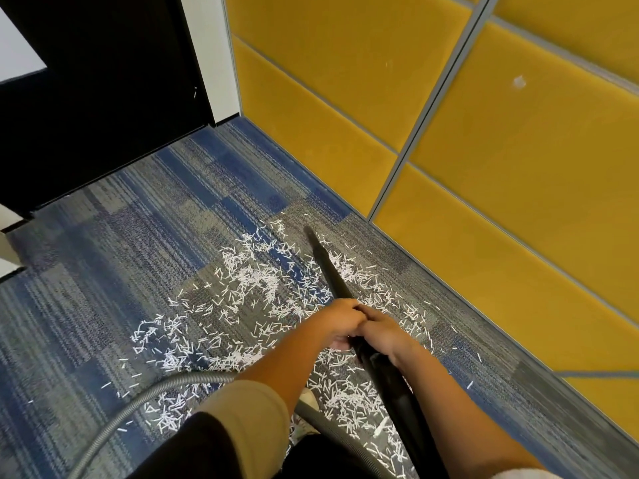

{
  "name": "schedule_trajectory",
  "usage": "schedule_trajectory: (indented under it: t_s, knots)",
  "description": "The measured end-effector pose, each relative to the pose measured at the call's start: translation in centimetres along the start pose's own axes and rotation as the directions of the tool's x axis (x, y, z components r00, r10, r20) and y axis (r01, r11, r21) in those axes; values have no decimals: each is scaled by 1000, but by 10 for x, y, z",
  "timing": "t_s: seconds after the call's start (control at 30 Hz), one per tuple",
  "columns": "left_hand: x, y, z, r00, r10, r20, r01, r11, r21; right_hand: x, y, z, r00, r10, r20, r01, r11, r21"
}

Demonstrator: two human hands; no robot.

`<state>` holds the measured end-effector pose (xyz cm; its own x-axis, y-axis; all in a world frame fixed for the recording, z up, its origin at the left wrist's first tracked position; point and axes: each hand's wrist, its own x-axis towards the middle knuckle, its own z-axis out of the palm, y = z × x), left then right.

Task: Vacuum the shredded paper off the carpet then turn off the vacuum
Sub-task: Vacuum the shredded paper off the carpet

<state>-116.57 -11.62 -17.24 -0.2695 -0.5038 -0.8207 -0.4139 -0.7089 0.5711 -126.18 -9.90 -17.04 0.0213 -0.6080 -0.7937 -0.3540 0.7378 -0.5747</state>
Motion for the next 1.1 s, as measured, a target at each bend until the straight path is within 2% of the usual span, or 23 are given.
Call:
schedule_trajectory:
  t_s: [0.27,0.4,0.63,0.93,1.1]
  knots:
    - [9,20,-19,995,40,-88,-49,994,-101,15,-30,-3,998,-59,11,58,998,33]
    - [15,22,-21,996,21,-90,-31,993,-111,27,-33,-6,998,-55,-2,55,998,-35]
    - [19,8,-35,995,-38,-95,20,983,-181,37,-32,6,997,-50,56,58,986,-154]
    - [18,-13,-51,993,-86,-76,50,921,-387,32,-35,35,984,-58,169,85,985,-153]
    - [11,-24,-50,994,-92,-65,59,916,-398,25,-27,45,983,-53,174,76,989,-128]
